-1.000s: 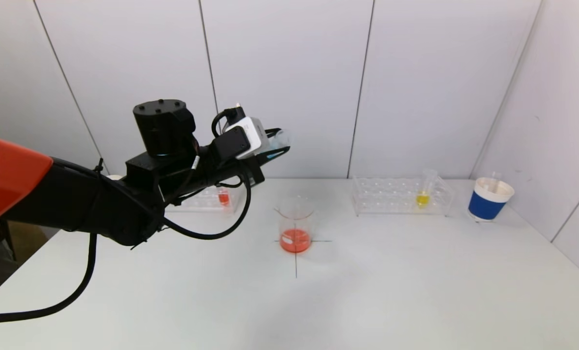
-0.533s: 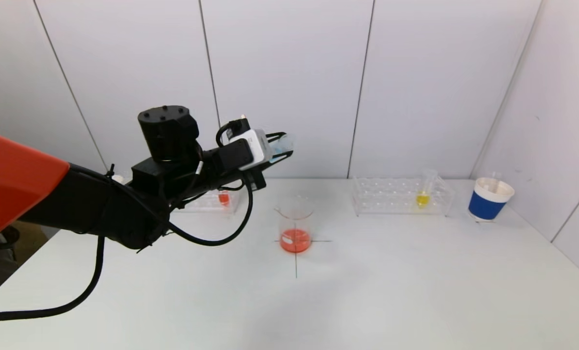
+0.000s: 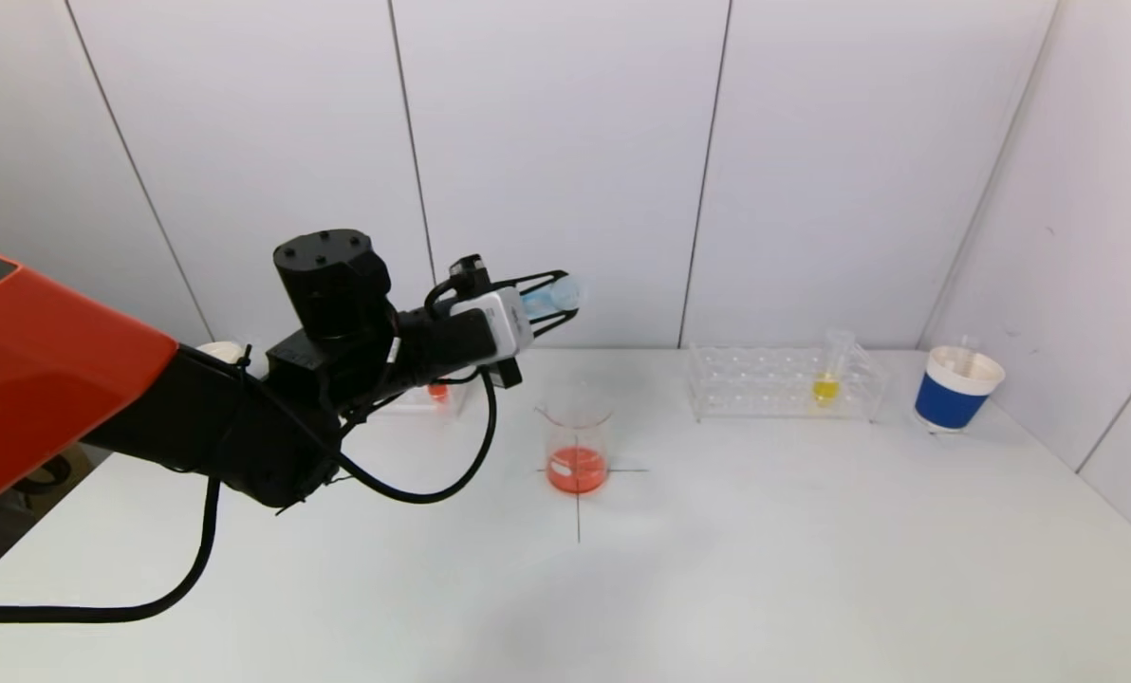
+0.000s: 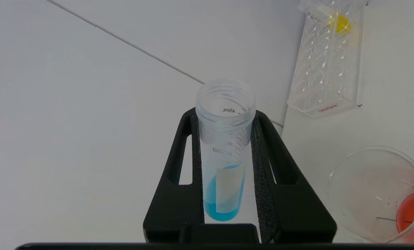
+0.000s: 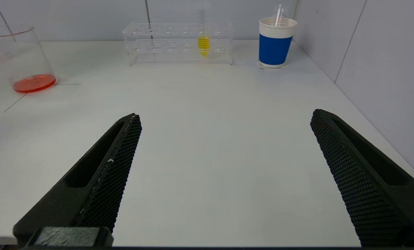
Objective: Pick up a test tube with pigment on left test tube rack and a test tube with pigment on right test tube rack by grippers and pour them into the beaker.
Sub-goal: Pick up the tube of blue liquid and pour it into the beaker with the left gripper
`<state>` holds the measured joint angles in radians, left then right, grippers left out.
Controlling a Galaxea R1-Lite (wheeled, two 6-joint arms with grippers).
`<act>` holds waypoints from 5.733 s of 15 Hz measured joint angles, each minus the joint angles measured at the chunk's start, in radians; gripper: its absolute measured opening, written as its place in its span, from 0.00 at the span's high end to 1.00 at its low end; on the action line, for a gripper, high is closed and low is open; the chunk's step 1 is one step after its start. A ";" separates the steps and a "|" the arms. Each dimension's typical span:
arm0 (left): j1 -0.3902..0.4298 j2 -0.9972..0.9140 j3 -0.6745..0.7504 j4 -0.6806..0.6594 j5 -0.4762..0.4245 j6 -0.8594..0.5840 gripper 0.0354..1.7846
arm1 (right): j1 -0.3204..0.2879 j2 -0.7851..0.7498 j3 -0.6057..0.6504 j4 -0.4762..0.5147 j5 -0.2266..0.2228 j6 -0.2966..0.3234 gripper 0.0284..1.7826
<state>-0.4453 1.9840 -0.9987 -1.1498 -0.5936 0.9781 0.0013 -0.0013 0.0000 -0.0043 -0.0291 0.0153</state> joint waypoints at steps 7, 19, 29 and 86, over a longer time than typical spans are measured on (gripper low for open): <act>0.000 0.008 0.043 -0.042 -0.044 0.054 0.78 | 0.000 0.000 0.000 0.000 0.000 0.000 0.01; 0.001 0.010 0.051 0.008 -0.072 0.157 0.78 | 0.000 0.000 0.000 0.000 0.000 0.000 0.01; 0.014 0.038 0.048 0.067 -0.066 0.268 0.78 | 0.000 0.000 0.000 0.000 0.000 0.001 0.01; 0.023 0.056 -0.116 0.493 0.090 0.766 0.78 | 0.000 0.000 0.000 0.000 0.000 0.000 0.01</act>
<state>-0.4219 2.0402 -1.1151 -0.6570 -0.5036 1.7443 0.0013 -0.0013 0.0000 -0.0043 -0.0287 0.0153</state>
